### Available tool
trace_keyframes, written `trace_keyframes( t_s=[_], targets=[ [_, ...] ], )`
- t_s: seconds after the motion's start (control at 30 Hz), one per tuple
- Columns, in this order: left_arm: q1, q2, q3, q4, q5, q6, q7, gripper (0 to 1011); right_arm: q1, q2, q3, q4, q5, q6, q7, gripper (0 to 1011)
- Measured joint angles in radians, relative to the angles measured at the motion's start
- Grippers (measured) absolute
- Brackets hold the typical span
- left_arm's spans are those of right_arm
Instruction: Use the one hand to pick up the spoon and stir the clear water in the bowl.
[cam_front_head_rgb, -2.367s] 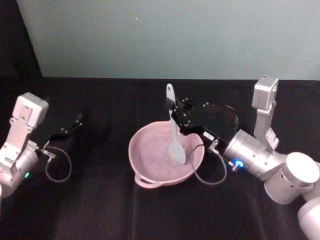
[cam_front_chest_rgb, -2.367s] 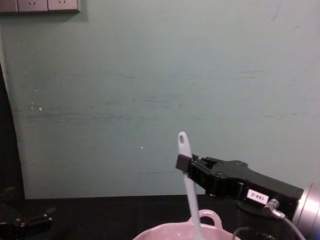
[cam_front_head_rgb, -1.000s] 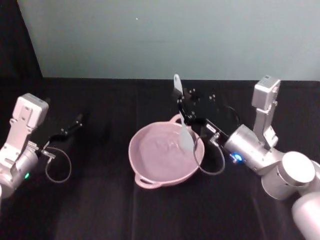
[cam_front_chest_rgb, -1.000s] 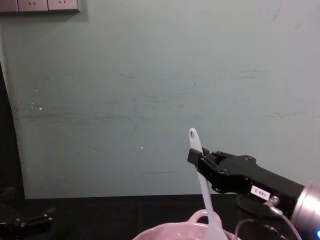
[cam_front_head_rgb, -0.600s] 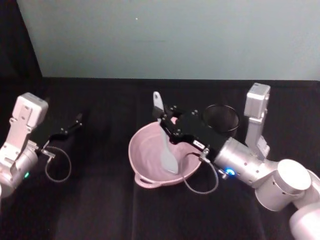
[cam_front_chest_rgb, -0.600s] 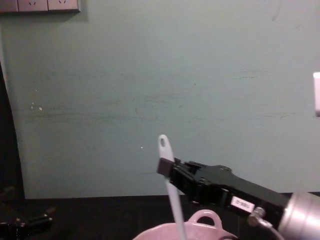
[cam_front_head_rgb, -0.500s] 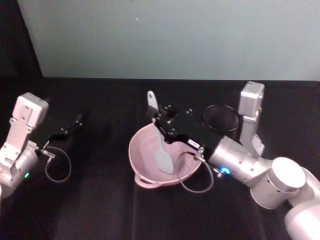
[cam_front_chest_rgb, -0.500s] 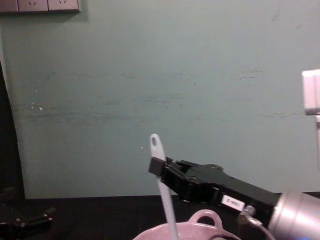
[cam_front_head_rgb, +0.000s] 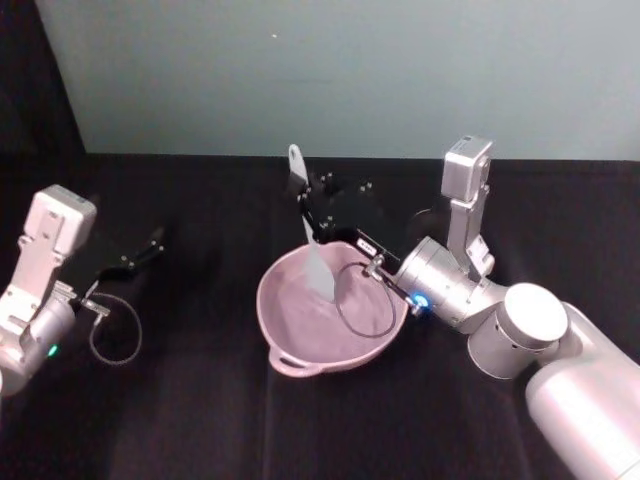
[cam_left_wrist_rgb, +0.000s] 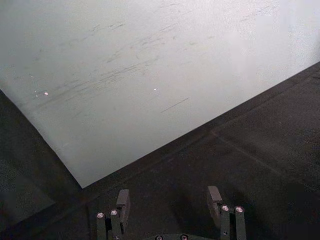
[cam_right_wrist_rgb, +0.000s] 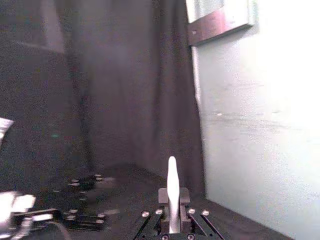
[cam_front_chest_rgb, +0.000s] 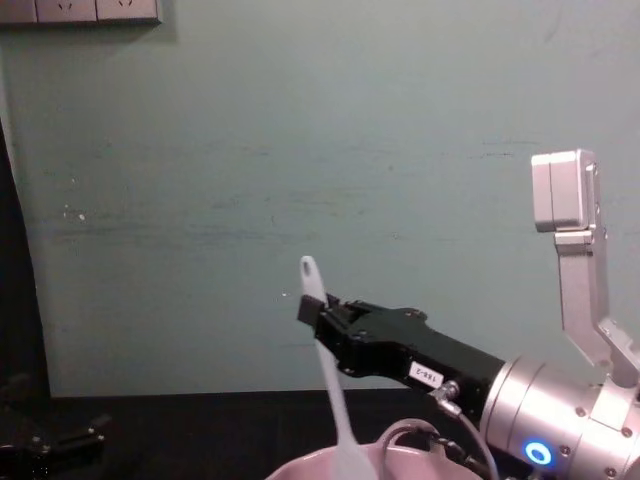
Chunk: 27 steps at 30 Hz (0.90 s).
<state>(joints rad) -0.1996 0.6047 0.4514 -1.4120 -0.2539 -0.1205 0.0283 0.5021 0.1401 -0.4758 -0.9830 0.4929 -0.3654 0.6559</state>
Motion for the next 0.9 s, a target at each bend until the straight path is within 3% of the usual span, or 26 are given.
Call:
trace_keyframes(
  t_s=[0.2, 0.4, 0.6, 0.67, 0.7, 0.9],
  targets=[
    [0.000, 0.000, 0.000, 0.000, 0.000, 0.000, 0.000, 1011, 0.009, 0.009, 0.025, 0.023, -0.037, -0.033, -0.035, 122],
    [0.000, 0.000, 0.000, 0.000, 0.000, 0.000, 0.000, 1011, -0.040, 0.049, 0.058, -0.059, -0.031, -0.005, -0.035, 122],
    [0.000, 0.000, 0.000, 0.000, 0.000, 0.000, 0.000, 1011, -0.104, 0.075, 0.091, -0.164, 0.056, 0.081, -0.004, 123],
    [0.000, 0.000, 0.000, 0.000, 0.000, 0.000, 0.000, 1011, -0.109, 0.077, 0.095, -0.174, 0.068, 0.089, -0.001, 123],
    [0.000, 0.000, 0.000, 0.000, 0.000, 0.000, 0.000, 1011, -0.119, 0.081, 0.107, -0.199, 0.106, 0.116, 0.008, 123],
    [0.000, 0.000, 0.000, 0.000, 0.000, 0.000, 0.000, 1011, -0.128, 0.097, 0.139, -0.261, 0.196, 0.173, 0.021, 122]
  ],
)
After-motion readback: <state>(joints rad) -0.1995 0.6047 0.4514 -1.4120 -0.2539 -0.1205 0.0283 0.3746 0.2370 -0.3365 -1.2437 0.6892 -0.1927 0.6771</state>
